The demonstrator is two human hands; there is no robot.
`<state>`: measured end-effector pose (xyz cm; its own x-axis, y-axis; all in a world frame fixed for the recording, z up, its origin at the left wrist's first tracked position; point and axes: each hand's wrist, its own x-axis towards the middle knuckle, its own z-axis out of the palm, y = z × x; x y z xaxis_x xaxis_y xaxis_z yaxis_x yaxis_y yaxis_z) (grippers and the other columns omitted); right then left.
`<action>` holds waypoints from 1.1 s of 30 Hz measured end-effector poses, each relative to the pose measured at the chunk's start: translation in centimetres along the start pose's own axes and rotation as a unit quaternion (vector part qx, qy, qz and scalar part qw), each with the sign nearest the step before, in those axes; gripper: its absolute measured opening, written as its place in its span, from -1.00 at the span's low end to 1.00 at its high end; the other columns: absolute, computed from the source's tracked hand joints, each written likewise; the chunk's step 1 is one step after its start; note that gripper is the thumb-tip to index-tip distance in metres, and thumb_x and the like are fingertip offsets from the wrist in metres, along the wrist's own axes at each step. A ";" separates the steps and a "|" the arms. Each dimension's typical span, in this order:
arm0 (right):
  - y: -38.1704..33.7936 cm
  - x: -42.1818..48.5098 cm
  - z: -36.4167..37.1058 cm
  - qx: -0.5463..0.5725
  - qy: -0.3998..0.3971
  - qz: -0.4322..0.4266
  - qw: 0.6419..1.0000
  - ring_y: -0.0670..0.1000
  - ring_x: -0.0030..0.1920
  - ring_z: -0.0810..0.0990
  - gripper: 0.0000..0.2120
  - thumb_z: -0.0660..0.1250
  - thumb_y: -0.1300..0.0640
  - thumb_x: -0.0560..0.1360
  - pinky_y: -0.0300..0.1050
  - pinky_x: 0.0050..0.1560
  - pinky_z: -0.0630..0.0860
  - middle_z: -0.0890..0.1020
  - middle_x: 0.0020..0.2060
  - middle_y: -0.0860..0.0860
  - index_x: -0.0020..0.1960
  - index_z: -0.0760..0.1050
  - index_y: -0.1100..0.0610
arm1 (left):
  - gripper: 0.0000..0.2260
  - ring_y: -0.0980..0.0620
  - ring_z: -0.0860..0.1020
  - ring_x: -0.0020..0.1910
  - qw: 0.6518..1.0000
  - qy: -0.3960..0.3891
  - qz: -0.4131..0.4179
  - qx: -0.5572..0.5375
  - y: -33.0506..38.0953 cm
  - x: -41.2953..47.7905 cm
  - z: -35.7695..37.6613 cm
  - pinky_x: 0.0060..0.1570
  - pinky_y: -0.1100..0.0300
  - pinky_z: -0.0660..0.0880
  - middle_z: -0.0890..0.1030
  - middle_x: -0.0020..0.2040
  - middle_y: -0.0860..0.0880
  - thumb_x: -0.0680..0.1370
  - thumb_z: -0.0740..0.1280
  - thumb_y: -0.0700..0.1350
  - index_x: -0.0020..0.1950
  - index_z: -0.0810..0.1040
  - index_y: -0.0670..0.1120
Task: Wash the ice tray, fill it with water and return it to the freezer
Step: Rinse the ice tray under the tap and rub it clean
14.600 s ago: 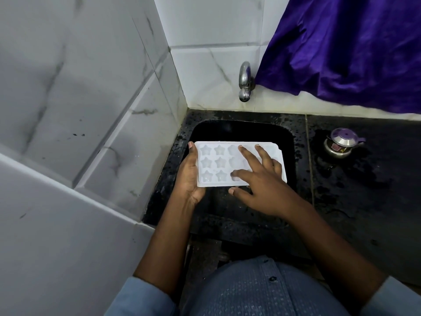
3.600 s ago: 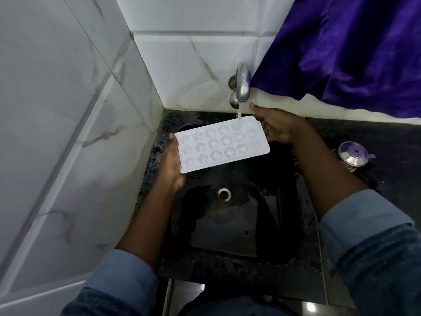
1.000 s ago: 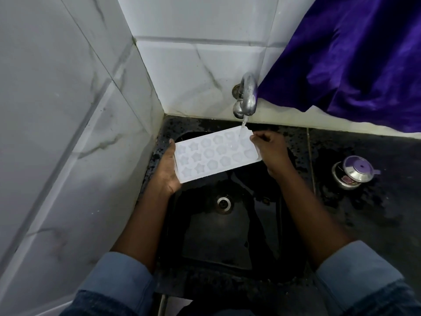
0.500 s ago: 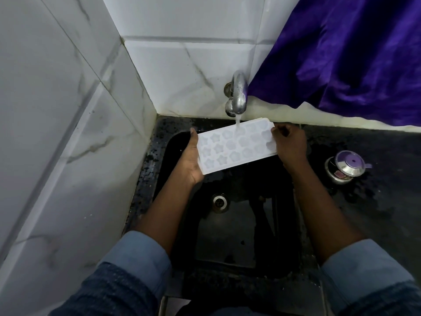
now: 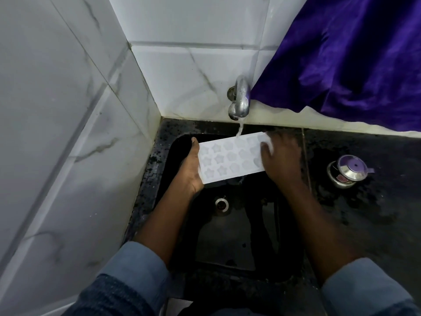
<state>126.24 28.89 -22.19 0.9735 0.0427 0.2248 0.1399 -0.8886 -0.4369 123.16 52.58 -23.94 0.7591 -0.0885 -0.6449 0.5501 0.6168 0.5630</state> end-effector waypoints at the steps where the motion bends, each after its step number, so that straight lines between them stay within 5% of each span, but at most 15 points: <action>1: -0.8 -0.4 0.6 -0.031 -0.034 -0.027 0.999 0.33 0.41 0.44 -0.54 0.25 -0.03 0.67 0.20 0.45 0.31 0.51 0.41 0.26 0.47 0.47 0.21 | -0.21 -0.23 0.74 0.19 1.000 0.000 0.000 -0.009 -0.1 -0.1 -0.3 0.11 -0.16 0.67 0.73 0.28 -0.22 0.64 0.03 0.48 0.41 0.63 -0.13; 6: -5.2 -2.4 3.8 -0.084 -0.179 -0.075 0.977 0.23 0.68 -0.14 -0.20 -0.10 -0.30 0.69 0.18 0.65 -0.22 -0.05 0.67 0.27 0.69 -0.06 0.25 | -0.17 -0.29 0.72 0.20 0.996 -0.025 -0.004 -0.085 -0.9 -0.3 -1.5 0.04 -0.22 0.70 0.68 0.32 -0.29 0.62 0.08 0.50 0.28 0.74 -0.19; 10: -8.4 -3.6 4.8 -0.087 -0.246 -0.189 0.947 0.18 0.68 -0.18 -0.20 -0.16 -0.31 0.69 0.12 0.66 -0.22 -0.10 0.68 0.22 0.70 -0.13 0.23 | -0.18 -0.26 0.65 0.34 0.992 -0.047 0.006 -0.115 -1.2 -0.3 -2.2 0.44 -0.20 0.49 0.61 0.44 -0.28 0.64 0.11 0.47 0.43 0.64 -0.22; 14: -8.7 -4.8 5.2 -0.080 -0.277 -0.346 0.893 0.09 0.69 -0.15 -0.26 -0.03 -0.28 0.70 0.02 0.65 -0.24 -0.05 0.69 0.11 0.71 -0.07 0.16 | -0.16 -0.29 0.73 0.17 0.989 -0.051 -0.003 -0.141 -1.4 -0.3 -2.6 0.14 -0.19 0.68 0.69 0.27 -0.33 0.63 0.13 0.46 0.24 0.73 -0.29; 17: -6.0 -2.6 4.6 -0.075 -0.254 -0.278 0.923 0.15 0.69 -0.15 -0.19 -0.14 -0.37 0.66 0.06 0.65 -0.20 -0.08 0.69 0.12 0.71 -0.15 0.14 | -0.22 -0.28 0.68 0.27 0.994 -0.018 0.021 -0.110 -1.2 -0.7 -2.8 0.34 -0.18 0.56 0.66 0.36 -0.30 0.66 0.10 0.43 0.46 0.60 -0.21; 21: -3.8 -0.3 4.1 -0.117 -0.226 -0.122 0.960 0.19 0.68 -0.20 -0.21 -0.09 -0.28 0.70 0.13 0.66 -0.23 -0.14 0.68 0.22 0.69 -0.21 0.21 | -0.29 -0.26 0.76 0.08 0.995 0.043 0.037 -0.082 -1.6 -1.1 -1.9 0.19 -0.14 0.61 0.73 0.25 -0.26 0.66 0.10 0.43 0.35 0.67 -0.12; 23: -5.2 -1.0 4.5 -0.090 -0.229 -0.124 0.961 0.20 0.68 -0.19 -0.24 -0.05 -0.24 0.72 0.13 0.66 -0.21 -0.13 0.68 0.23 0.69 -0.18 0.23 | -0.30 -0.24 0.76 0.07 0.994 0.047 0.044 -0.089 -2.0 -1.1 -1.2 0.18 -0.12 0.60 0.73 0.25 -0.26 0.67 0.09 0.40 0.37 0.66 -0.14; 29: -6.0 -3.0 5.1 -0.076 -0.265 -0.320 0.907 0.13 0.69 -0.08 -0.34 0.00 -0.15 0.74 0.04 0.66 -0.17 -0.01 0.69 0.13 0.71 -0.05 0.16 | -0.29 -0.27 0.57 0.40 0.992 0.038 0.031 -0.117 -2.5 -1.2 -1.4 0.57 -0.17 0.35 0.60 0.45 -0.28 0.68 0.11 0.34 0.56 0.52 -0.18; 33: -3.7 -1.3 4.0 -0.100 -0.233 -0.166 0.953 0.21 0.68 -0.15 -0.26 -0.05 -0.28 0.70 0.17 0.65 -0.21 -0.10 0.68 0.19 0.71 -0.13 0.13 | -0.28 -0.34 0.56 0.43 0.990 0.048 0.033 -0.128 -3.2 -1.5 -1.6 0.55 -0.26 0.37 0.64 0.39 -0.30 0.67 0.08 0.37 0.51 0.56 -0.17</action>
<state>125.20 33.96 -24.33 0.8623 0.4943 -0.1104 0.4631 -0.8577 -0.2233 119.72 52.02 -25.64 0.7472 0.0269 -0.6640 0.3846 0.7973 0.4651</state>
